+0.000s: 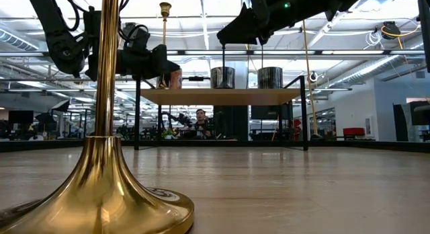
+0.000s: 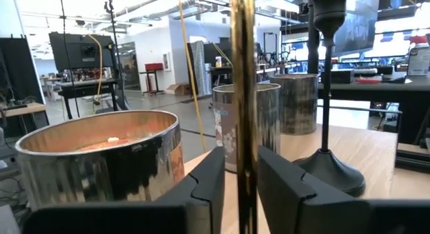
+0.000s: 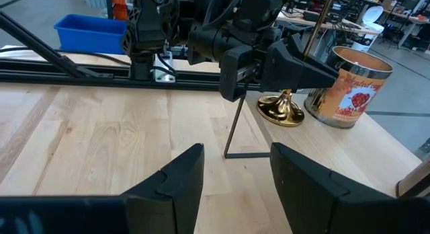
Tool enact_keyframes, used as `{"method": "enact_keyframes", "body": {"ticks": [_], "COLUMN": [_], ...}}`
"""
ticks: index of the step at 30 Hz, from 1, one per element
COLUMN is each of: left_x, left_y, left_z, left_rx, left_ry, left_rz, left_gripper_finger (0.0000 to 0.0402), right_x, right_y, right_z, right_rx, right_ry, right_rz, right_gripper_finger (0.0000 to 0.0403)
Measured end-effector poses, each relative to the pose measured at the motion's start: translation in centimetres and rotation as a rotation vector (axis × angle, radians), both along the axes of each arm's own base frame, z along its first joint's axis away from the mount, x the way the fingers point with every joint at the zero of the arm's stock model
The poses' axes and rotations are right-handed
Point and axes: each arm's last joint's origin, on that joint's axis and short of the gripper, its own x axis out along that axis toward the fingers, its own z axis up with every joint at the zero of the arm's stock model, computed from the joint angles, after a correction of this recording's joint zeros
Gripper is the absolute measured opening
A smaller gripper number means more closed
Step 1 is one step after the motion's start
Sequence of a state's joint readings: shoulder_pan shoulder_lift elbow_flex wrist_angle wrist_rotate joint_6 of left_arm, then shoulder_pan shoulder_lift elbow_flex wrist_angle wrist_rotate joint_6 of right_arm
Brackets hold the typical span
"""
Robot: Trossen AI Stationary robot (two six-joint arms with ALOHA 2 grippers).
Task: Pick & Place candle stick holders
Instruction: Align the left gold candle holder with the other candle holder, then align the gold candle holder with the other candle holders
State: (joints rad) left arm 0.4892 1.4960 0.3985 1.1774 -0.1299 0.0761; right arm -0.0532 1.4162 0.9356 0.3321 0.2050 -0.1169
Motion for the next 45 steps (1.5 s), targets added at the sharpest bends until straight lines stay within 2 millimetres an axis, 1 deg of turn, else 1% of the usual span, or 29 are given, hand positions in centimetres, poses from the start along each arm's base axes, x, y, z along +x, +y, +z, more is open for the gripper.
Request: {"method": "enact_keyframes", "body": {"ticks": [5, 11, 17, 31, 41, 45], "left_x": [0.0, -0.2, -0.7, -2.5, -4.5, -5.3], "left_y": [0.0, -0.7, -1.4, -2.4, -3.3, -3.7], "left_z": [0.1, 1.1, 2.3, 4.5, 6.1, 6.4], "left_rx": [0.009, 0.038, 0.049, 0.07, 0.06, 0.05], "left_ry": [-0.002, -0.006, -0.004, 0.037, 0.06, 0.081], "left_rz": [0.0, -0.017, -0.018, -0.001, 0.017, 0.015], "left_gripper_finger": [0.0111, 0.0133, 0.0148, 0.015, 0.015, 0.015], "right_x": [0.0, 0.0, 0.0, 0.0, 0.0, 0.0], "right_y": [0.3, 0.9, 0.9, 0.9, 0.9, 1.2], "right_z": [0.0, -0.1, -0.1, -0.1, -0.2, -0.3], "right_rx": [0.0, 0.0, 0.0, 0.001, 0.048, 0.077], "right_ry": [0.004, 0.008, 0.008, 0.008, 0.006, 0.022], "right_rz": [0.01, 0.028, 0.029, 0.029, 0.02, 0.125], "right_gripper_finger": [0.0171, 0.0171, 0.0171, 0.0171, 0.0171, 0.0171]}}
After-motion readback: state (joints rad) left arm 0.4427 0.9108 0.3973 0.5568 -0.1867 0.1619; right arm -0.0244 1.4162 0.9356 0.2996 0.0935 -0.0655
